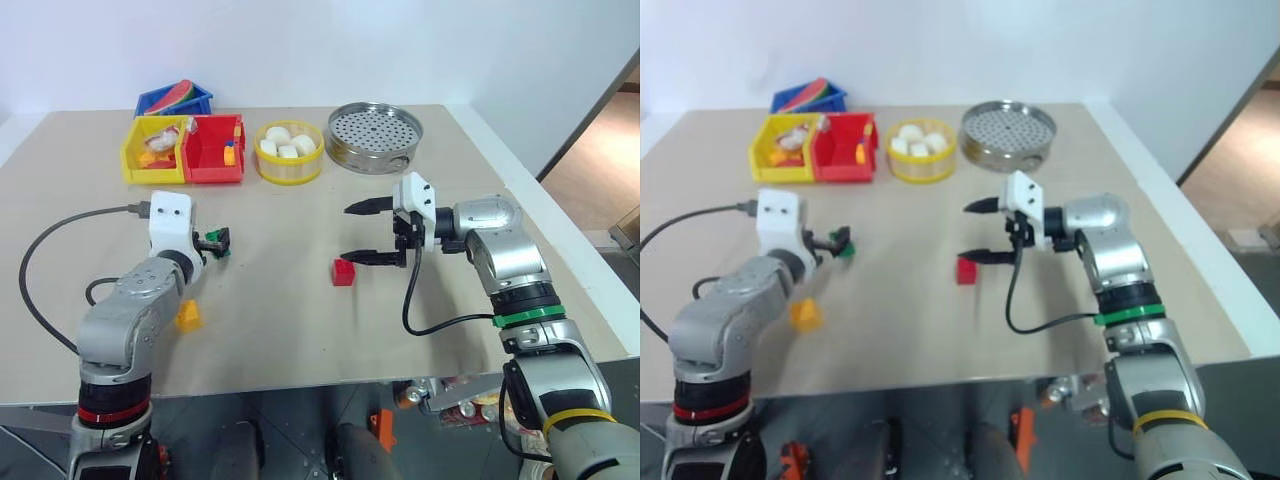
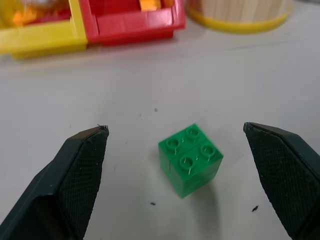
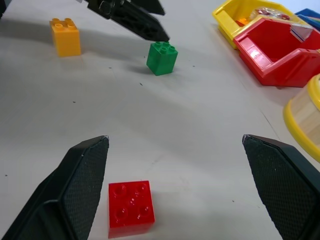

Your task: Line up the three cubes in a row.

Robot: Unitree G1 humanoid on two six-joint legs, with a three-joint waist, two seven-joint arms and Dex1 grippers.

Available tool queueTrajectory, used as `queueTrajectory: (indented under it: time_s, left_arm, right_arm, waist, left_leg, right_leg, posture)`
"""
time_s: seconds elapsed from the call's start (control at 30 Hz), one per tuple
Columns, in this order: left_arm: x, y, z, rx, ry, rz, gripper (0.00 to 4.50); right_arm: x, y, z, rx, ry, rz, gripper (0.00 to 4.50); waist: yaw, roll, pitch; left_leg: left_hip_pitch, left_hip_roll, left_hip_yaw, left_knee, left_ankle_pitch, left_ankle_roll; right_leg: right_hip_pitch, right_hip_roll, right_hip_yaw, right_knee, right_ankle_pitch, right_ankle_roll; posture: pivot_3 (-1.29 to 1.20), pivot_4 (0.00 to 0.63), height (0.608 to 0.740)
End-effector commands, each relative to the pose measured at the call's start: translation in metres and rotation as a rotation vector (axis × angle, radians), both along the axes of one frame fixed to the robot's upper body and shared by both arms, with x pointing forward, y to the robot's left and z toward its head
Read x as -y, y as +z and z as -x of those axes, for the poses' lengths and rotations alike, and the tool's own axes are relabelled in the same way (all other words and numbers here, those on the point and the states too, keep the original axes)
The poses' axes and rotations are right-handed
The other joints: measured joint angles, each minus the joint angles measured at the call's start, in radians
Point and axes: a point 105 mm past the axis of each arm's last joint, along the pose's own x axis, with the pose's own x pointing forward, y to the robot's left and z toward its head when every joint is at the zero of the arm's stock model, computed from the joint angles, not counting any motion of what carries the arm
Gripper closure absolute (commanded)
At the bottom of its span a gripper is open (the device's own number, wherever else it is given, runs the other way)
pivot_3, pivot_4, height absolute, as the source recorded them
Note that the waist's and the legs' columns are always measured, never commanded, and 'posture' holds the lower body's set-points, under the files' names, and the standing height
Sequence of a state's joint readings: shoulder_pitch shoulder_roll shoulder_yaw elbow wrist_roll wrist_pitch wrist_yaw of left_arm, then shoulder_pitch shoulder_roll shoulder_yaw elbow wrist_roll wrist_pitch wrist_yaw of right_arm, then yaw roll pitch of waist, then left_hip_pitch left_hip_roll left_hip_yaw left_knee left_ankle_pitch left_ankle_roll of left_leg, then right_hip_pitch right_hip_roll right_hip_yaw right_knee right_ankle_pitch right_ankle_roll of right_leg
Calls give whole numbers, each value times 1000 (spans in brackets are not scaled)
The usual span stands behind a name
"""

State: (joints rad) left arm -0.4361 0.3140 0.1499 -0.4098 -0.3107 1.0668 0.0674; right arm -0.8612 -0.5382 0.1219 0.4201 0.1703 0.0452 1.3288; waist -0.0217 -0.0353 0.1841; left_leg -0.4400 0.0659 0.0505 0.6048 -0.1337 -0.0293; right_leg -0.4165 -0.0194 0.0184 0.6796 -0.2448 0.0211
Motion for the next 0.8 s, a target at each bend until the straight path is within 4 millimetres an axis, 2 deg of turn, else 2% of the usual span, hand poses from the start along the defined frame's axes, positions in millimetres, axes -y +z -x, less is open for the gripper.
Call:
queueTrajectory:
  time_s: [0.03, 0.33, 0.57, 0.8]
  left_arm:
    - [0, 5, -1, 11, 44, 11, 0]
    - [10, 3, -9, -3, 31, 24, 0]
    - [12, -2, -15, -32, 26, 27, 0]
    - [20, -4, -18, -41, 0, 19, 0]
  right_arm:
    - [2, 17, -1, 64, 1, -13, 64]
    - [0, 19, -2, 79, 13, -14, 64]
    - [-7, 31, 0, -6, 33, -128, 64]
    - [-9, 29, -1, 10, 29, -108, 64]
  waist:
    - [0, 0, 0]
    - [0, 0, 0]
    - [0, 0, 0]
    - [0, 0, 0]
  left_leg:
    - [0, 0, 0, 0, 0, 0]
    - [0, 0, 0, 0, 0, 0]
    - [0, 0, 0, 0, 0, 0]
    - [0, -1, 0, 0, 0, 0]
  right_leg:
    - [0, 0, 0, 0, 0, 0]
    - [0, 0, 0, 0, 0, 0]
    - [0, 0, 0, 0, 0, 0]
    - [0, -1, 0, 0, 0, 0]
  posture:
    - [0, 150, 740]
    - [0, 150, 740]
    - [0, 150, 740]
    - [0, 150, 740]
